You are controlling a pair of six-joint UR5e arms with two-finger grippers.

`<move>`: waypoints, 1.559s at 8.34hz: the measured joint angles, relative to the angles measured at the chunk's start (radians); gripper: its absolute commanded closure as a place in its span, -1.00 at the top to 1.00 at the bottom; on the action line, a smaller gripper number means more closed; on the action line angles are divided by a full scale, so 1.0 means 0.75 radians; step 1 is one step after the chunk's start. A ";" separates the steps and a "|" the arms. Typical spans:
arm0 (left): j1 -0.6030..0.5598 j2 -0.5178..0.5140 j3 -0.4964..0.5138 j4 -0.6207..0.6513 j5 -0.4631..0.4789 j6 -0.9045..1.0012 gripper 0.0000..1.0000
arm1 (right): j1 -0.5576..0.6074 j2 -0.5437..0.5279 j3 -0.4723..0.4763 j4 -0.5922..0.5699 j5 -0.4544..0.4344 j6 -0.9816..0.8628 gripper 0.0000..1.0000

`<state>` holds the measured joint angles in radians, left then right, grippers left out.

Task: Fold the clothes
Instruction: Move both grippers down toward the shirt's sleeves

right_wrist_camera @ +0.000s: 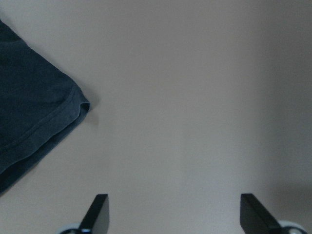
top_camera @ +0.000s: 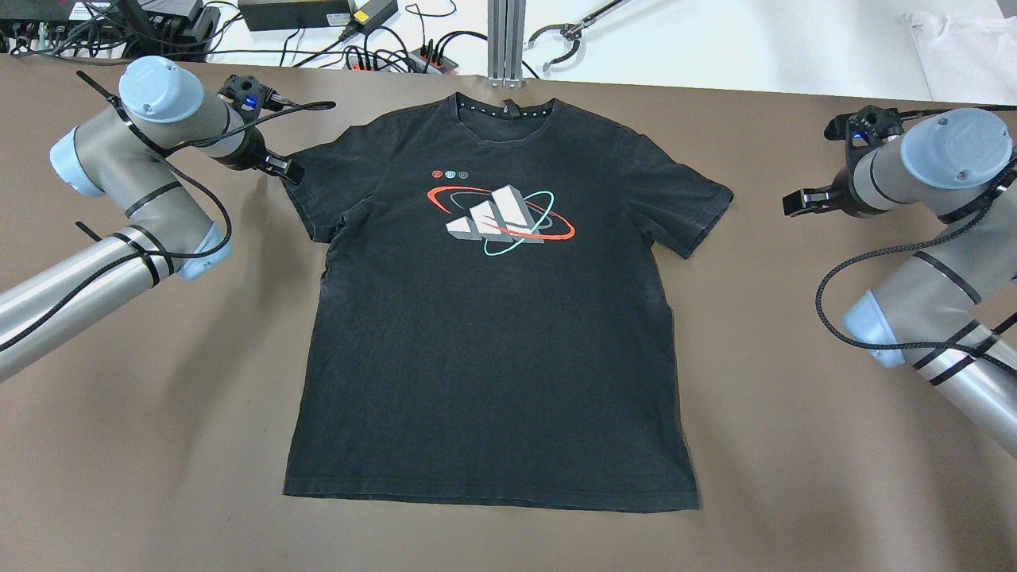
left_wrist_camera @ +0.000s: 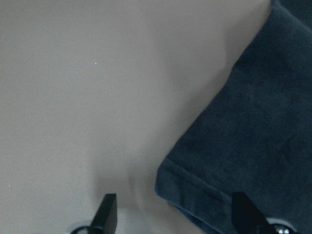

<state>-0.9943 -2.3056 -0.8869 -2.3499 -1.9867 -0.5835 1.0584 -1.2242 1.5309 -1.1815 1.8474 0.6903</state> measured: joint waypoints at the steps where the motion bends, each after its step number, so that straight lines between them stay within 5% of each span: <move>1: 0.000 -0.008 0.015 0.000 0.001 0.000 0.48 | -0.002 -0.001 0.000 0.000 0.000 0.000 0.89; 4: 0.000 -0.048 0.072 0.000 0.004 -0.001 -0.09 | -0.005 -0.001 0.003 0.000 -0.002 0.000 0.89; 6: 0.000 -0.061 0.086 0.000 0.003 -0.001 -0.93 | -0.008 -0.001 0.004 0.000 -0.002 0.000 0.89; 13: -0.012 -0.047 -0.009 -0.002 -0.010 -0.009 -1.00 | -0.012 -0.007 0.012 0.002 -0.004 0.002 0.89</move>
<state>-1.0036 -2.3411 -0.8933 -2.3516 -1.9939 -0.5904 1.0493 -1.2294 1.5397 -1.1803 1.8447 0.6918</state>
